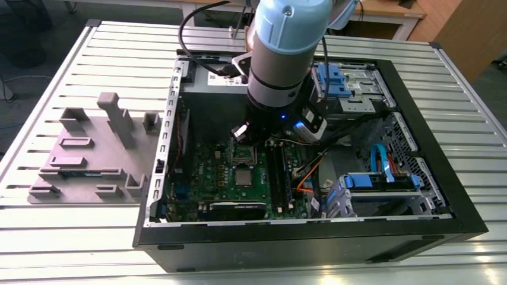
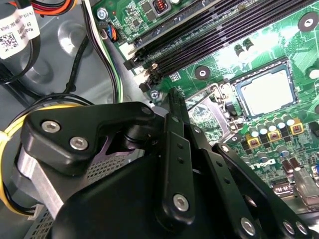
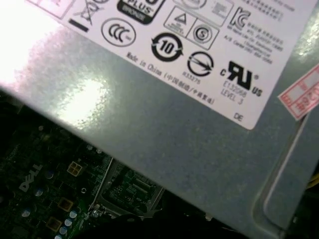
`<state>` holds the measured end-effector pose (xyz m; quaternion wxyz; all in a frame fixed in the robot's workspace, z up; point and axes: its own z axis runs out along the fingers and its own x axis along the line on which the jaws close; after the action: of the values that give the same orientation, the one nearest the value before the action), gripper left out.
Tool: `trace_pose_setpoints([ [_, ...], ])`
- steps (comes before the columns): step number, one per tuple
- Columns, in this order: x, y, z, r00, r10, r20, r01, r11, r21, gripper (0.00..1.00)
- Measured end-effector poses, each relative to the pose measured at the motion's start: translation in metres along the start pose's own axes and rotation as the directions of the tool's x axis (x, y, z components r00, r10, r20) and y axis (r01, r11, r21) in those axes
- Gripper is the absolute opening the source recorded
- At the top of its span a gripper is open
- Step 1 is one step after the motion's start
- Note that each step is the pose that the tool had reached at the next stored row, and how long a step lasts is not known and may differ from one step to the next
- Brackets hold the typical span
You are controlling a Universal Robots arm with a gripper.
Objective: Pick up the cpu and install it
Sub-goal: 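Close the cpu cover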
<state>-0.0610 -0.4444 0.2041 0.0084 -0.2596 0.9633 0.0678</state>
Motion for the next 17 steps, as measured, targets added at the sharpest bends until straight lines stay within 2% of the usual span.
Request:
trace_pose_setpoints([
  [8,0.0008,-0.0014,-0.0032,1.0,-0.004,-0.0004,0.004,1.0,-0.0005,0.11],
  [17,0.001,-0.0017,-0.0036,1.0,-0.009,-0.001,0.009,1.0,-0.0009,0.11],
])
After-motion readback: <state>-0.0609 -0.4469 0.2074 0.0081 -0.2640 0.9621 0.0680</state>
